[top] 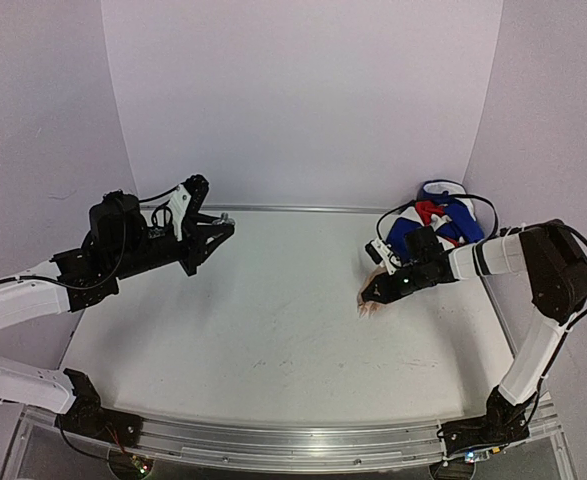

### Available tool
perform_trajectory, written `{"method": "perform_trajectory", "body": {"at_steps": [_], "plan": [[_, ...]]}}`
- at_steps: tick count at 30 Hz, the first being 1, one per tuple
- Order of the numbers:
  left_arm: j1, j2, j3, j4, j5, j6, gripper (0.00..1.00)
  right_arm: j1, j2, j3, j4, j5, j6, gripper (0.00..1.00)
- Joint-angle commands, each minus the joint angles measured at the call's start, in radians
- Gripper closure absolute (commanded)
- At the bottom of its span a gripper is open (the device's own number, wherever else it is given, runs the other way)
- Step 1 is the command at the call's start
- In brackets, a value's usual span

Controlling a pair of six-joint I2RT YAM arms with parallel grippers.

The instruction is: Paint the nails

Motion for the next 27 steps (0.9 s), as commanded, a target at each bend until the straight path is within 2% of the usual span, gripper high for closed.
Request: {"method": "perform_trajectory", "body": {"at_steps": [1, 27], "plan": [[0.006, -0.002, 0.037, 0.022, 0.008, -0.011, 1.0, 0.01, 0.002, 0.036, -0.014, -0.007, -0.008, 1.0], [0.007, -0.005, 0.034, 0.022, 0.009, -0.017, 1.0, 0.032, -0.022, 0.005, -0.027, -0.002, -0.008, 1.0]]}}
